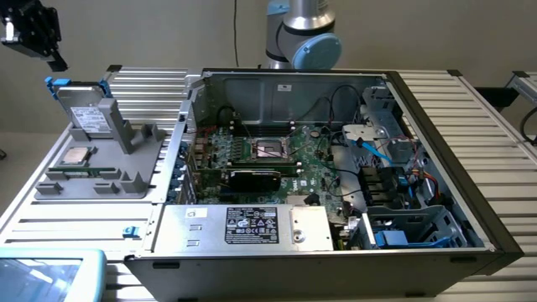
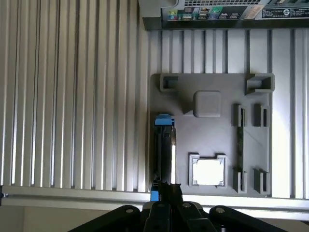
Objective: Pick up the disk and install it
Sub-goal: 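Pick up the disk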
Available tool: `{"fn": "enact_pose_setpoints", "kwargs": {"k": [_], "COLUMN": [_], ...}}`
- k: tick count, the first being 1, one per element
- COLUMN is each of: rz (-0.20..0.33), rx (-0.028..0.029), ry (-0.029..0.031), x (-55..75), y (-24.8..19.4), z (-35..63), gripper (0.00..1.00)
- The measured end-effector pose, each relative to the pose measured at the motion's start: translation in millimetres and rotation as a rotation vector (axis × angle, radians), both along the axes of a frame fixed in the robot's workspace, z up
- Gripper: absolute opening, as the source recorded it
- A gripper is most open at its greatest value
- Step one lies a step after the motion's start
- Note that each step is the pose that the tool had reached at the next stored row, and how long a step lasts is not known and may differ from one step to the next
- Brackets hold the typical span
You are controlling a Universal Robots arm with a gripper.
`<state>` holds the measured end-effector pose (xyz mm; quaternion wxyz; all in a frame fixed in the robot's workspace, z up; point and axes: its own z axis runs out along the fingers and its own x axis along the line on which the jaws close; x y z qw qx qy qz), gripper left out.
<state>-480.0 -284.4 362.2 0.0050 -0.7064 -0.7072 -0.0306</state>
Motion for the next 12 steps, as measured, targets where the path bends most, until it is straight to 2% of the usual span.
{"fn": "enact_pose_setpoints", "kwargs": {"k": [4,7,10,12], "rz": [-0.008,-0.019,-0.029,-0.029], "rx": [0.0,0.0,-0.0001,-0.0001], "ry": [0.001,0.0067,0.016,0.0166], "x": [-8.6,-9.8,-10.2,-10.2], "y": [0.0,0.0,0.1,0.1], "z": [-0.5,-0.8,-1.2,-1.1], "gripper": [0.11,0.11,0.11,0.11]}}
